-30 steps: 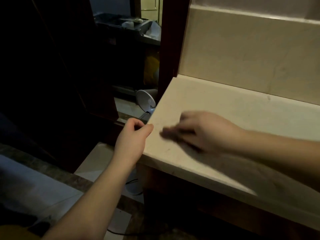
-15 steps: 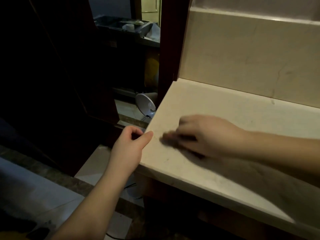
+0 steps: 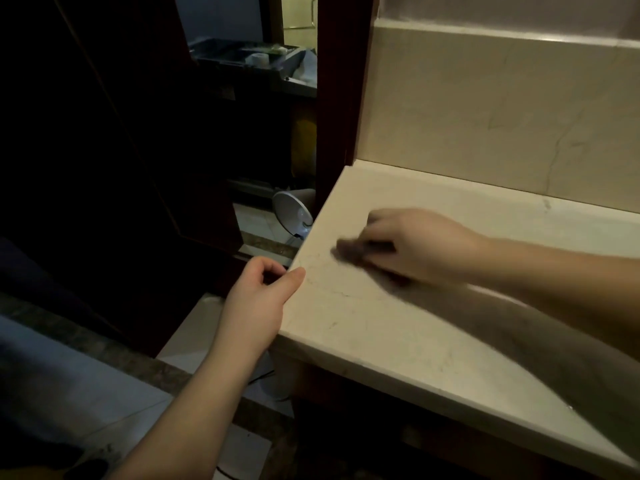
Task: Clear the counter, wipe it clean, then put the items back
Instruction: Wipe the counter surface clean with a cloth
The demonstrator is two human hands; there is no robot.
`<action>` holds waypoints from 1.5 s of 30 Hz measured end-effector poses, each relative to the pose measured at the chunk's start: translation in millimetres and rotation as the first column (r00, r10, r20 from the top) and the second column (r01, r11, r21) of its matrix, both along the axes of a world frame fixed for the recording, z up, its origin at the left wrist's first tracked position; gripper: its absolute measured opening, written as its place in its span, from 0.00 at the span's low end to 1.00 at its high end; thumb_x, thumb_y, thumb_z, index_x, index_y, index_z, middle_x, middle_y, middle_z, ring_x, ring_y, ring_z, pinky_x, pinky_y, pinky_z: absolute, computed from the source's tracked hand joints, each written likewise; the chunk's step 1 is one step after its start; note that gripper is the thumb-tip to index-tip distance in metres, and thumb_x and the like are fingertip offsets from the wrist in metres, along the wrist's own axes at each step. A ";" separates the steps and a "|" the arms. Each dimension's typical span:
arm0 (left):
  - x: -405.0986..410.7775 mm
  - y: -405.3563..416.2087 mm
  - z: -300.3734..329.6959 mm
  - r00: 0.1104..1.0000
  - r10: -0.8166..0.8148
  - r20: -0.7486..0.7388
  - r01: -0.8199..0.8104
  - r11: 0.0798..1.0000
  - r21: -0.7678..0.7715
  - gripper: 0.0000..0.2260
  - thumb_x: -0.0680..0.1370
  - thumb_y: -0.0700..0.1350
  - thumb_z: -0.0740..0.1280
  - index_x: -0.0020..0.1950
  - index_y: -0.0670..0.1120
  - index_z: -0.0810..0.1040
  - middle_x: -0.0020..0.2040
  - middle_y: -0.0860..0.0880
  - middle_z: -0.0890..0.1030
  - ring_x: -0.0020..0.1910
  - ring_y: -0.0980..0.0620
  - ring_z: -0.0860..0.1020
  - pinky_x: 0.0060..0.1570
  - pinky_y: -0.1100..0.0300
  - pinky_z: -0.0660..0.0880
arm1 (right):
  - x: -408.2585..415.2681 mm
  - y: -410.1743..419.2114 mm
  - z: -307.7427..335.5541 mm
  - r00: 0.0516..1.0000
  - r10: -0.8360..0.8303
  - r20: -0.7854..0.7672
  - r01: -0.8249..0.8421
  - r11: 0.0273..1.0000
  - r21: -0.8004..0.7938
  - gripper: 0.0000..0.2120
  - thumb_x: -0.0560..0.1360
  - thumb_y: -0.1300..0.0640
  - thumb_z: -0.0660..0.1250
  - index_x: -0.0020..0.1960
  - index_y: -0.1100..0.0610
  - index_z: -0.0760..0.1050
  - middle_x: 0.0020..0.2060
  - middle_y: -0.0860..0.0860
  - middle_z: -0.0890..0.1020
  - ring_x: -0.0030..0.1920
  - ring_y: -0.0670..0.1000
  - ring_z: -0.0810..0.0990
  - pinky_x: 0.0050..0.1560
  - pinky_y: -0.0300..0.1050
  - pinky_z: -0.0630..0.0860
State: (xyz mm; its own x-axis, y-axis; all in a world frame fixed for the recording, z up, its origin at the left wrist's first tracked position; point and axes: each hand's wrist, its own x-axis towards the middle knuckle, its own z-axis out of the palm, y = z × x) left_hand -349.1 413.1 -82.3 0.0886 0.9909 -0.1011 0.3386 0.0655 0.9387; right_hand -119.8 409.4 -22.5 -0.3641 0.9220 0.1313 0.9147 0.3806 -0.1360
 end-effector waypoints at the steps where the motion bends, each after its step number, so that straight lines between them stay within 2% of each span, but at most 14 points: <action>1: 0.1 -0.2 0.4 1.000 0.005 0.005 -0.005 1.000 -0.002 0.10 0.76 0.53 0.69 0.48 0.47 0.76 0.43 0.49 0.78 0.43 0.51 0.76 0.39 0.55 0.70 | 10.2 24.9 0.3 0.995 -0.090 0.033 0.089 0.996 0.019 0.09 0.77 0.51 0.64 0.53 0.53 0.79 0.47 0.49 0.76 0.46 0.51 0.75 0.42 0.44 0.66; 3: 1.0 -0.7 1.3 1.000 0.014 0.009 -0.014 1.000 -0.001 0.10 0.76 0.52 0.70 0.48 0.47 0.76 0.42 0.50 0.78 0.41 0.52 0.76 0.37 0.56 0.68 | 28.4 71.1 3.3 0.960 -0.272 0.063 0.271 0.962 0.032 0.10 0.77 0.51 0.64 0.54 0.54 0.79 0.47 0.52 0.76 0.51 0.57 0.77 0.44 0.46 0.68; 5: 1.6 -1.2 2.3 1.000 0.022 0.005 -0.022 1.000 0.002 0.10 0.76 0.52 0.70 0.48 0.46 0.76 0.41 0.51 0.78 0.40 0.53 0.75 0.36 0.57 0.68 | 28.4 95.3 2.4 0.946 -0.320 0.056 0.318 0.947 0.053 0.11 0.77 0.52 0.63 0.55 0.56 0.79 0.48 0.54 0.77 0.52 0.59 0.77 0.45 0.47 0.70; 9: 1.4 -2.5 3.0 1.000 0.013 0.009 -0.013 1.000 -0.002 0.09 0.76 0.52 0.69 0.48 0.46 0.76 0.41 0.50 0.78 0.40 0.54 0.75 0.36 0.58 0.67 | -14.9 38.3 0.9 0.998 -0.066 0.009 0.065 0.995 0.077 0.16 0.77 0.46 0.58 0.52 0.54 0.79 0.46 0.49 0.75 0.44 0.50 0.73 0.42 0.43 0.65; 12: 1.1 -2.5 3.8 1.000 0.004 0.000 -0.004 1.000 -0.002 0.09 0.77 0.51 0.69 0.48 0.47 0.76 0.41 0.51 0.78 0.38 0.56 0.75 0.34 0.59 0.66 | -19.0 -10.6 -3.8 0.997 0.072 -0.013 -0.072 0.997 0.012 0.12 0.79 0.47 0.61 0.54 0.51 0.79 0.46 0.47 0.74 0.42 0.45 0.69 0.40 0.44 0.67; 15: 1.6 -1.3 1.7 1.000 0.014 0.007 -0.014 1.000 0.001 0.08 0.76 0.51 0.69 0.47 0.47 0.76 0.41 0.51 0.78 0.38 0.55 0.75 0.35 0.59 0.67 | 7.7 22.9 -0.2 0.997 -0.061 0.047 0.059 0.997 0.042 0.12 0.78 0.47 0.61 0.54 0.52 0.79 0.48 0.49 0.76 0.48 0.51 0.75 0.43 0.46 0.71; 19: 2.7 -0.9 1.7 1.000 0.023 0.008 -0.023 1.000 -0.005 0.08 0.76 0.51 0.70 0.47 0.47 0.77 0.39 0.51 0.78 0.36 0.56 0.75 0.34 0.59 0.66 | 40.8 99.1 3.0 0.933 -0.351 0.079 0.349 0.936 0.035 0.11 0.77 0.52 0.63 0.55 0.56 0.78 0.49 0.55 0.76 0.52 0.59 0.76 0.43 0.46 0.67; 22: 3.0 -2.1 2.7 1.000 0.014 0.015 -0.014 1.000 -0.008 0.08 0.76 0.51 0.69 0.47 0.47 0.77 0.39 0.53 0.78 0.36 0.57 0.75 0.34 0.60 0.66 | 32.0 101.6 2.0 0.943 -0.324 0.077 0.320 0.946 0.057 0.11 0.77 0.54 0.62 0.54 0.58 0.78 0.49 0.56 0.76 0.51 0.59 0.76 0.43 0.47 0.68; 26: 0.4 -1.3 0.7 1.000 -0.008 0.009 0.008 1.000 -0.013 0.09 0.76 0.52 0.69 0.47 0.48 0.76 0.41 0.50 0.78 0.40 0.53 0.76 0.36 0.58 0.68 | 24.6 40.0 0.9 0.982 -0.168 0.081 0.166 0.985 0.039 0.10 0.78 0.51 0.62 0.53 0.54 0.79 0.48 0.50 0.76 0.48 0.53 0.76 0.43 0.48 0.71; 30: -0.1 1.1 -2.9 1.000 0.002 -0.005 -0.002 1.000 -0.010 0.09 0.76 0.54 0.69 0.47 0.49 0.76 0.43 0.48 0.79 0.42 0.50 0.77 0.38 0.56 0.69 | 53.6 50.5 7.8 0.945 -0.299 0.130 0.300 0.954 0.011 0.11 0.78 0.50 0.61 0.52 0.54 0.79 0.47 0.51 0.75 0.48 0.56 0.76 0.40 0.46 0.69; 32: -1.6 1.4 -3.1 1.000 0.003 -0.006 -0.003 1.000 -0.007 0.09 0.76 0.54 0.69 0.47 0.49 0.76 0.43 0.49 0.79 0.42 0.50 0.77 0.37 0.56 0.69 | 55.9 81.3 6.0 0.930 -0.347 0.123 0.345 0.938 0.035 0.12 0.78 0.50 0.60 0.53 0.56 0.79 0.45 0.52 0.74 0.48 0.58 0.76 0.42 0.48 0.71; 35: -0.4 1.3 -1.8 1.000 -0.005 -0.008 0.005 1.000 -0.006 0.09 0.76 0.53 0.69 0.47 0.48 0.77 0.42 0.50 0.79 0.41 0.52 0.77 0.37 0.57 0.69 | 40.6 122.1 1.4 0.918 -0.390 0.069 0.385 0.920 0.077 0.15 0.78 0.49 0.60 0.58 0.53 0.79 0.50 0.56 0.75 0.53 0.60 0.76 0.48 0.50 0.73; 38: -0.5 1.4 0.0 1.000 -0.002 -0.013 0.002 1.000 -0.005 0.09 0.76 0.53 0.69 0.47 0.48 0.77 0.41 0.50 0.79 0.40 0.53 0.77 0.37 0.57 0.70 | 27.6 145.6 -2.8 0.879 -0.469 0.086 0.462 0.882 0.091 0.16 0.77 0.46 0.61 0.59 0.49 0.79 0.54 0.54 0.76 0.55 0.60 0.77 0.47 0.49 0.75; 45: -0.8 -0.9 -0.3 1.000 0.011 -0.011 -0.011 1.000 -0.019 0.09 0.76 0.54 0.69 0.46 0.49 0.78 0.42 0.49 0.80 0.42 0.51 0.77 0.39 0.55 0.70 | 85.5 114.2 -9.8 0.836 -0.529 0.144 0.515 0.848 0.125 0.13 0.77 0.49 0.58 0.57 0.45 0.78 0.56 0.50 0.76 0.57 0.58 0.76 0.46 0.47 0.72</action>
State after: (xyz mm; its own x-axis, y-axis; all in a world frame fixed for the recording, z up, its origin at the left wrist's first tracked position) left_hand -350.0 412.2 -82.6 0.0764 0.9897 -0.1212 0.3477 0.0875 0.9335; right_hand -34.3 523.6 -32.3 0.1454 0.9705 0.1922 0.9866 -0.1569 0.0456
